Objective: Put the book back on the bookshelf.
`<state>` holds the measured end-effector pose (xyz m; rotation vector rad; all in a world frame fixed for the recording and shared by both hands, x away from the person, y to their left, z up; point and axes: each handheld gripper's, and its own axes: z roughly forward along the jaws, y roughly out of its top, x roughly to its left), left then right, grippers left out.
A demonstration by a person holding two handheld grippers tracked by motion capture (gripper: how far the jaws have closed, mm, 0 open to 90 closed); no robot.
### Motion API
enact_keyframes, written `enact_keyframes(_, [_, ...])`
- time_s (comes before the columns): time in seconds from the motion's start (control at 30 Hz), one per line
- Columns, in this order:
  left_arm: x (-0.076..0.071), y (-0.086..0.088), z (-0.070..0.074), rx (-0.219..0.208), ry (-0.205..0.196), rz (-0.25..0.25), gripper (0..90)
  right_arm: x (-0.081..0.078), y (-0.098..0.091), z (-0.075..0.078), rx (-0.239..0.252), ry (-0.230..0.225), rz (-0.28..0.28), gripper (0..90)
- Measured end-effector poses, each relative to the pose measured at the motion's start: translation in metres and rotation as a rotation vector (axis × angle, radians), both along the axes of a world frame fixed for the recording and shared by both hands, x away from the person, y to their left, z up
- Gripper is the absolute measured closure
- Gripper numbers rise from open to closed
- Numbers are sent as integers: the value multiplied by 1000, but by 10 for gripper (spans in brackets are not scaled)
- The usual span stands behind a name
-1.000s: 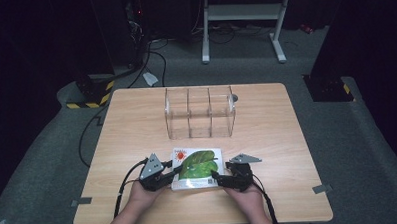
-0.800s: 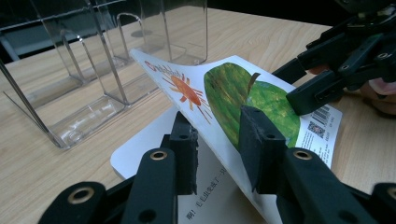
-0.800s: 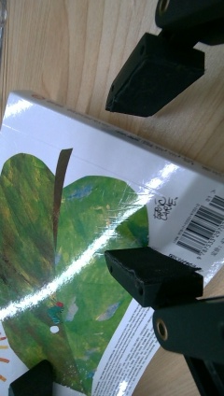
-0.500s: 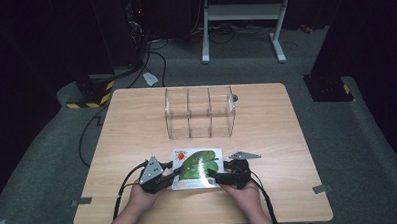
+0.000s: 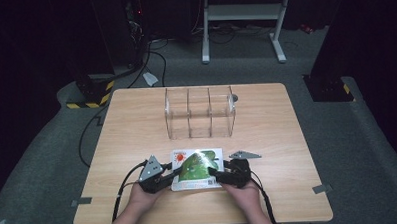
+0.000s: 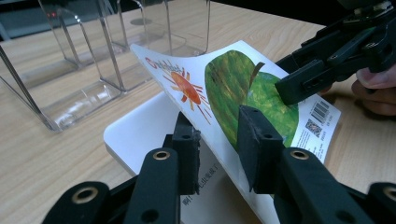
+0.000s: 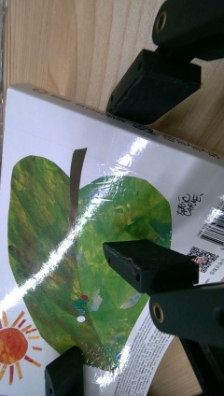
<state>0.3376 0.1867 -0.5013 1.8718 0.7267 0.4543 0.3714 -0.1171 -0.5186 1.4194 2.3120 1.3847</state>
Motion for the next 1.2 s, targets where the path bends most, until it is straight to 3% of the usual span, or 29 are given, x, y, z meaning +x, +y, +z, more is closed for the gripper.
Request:
enact_keyframes(0.37, [5,1,2,-41,83,35,703,-8,0,7,-37,-59,-20,373])
enact_keyframes(0.63, [7,4,6,-66,111,61,704,-15,-1,13,-57,-128,-28,438])
enact_keyframes(1.2, [6,1,11,-66,72,95,710,-25,-8,24,-20,-244,-51,513])
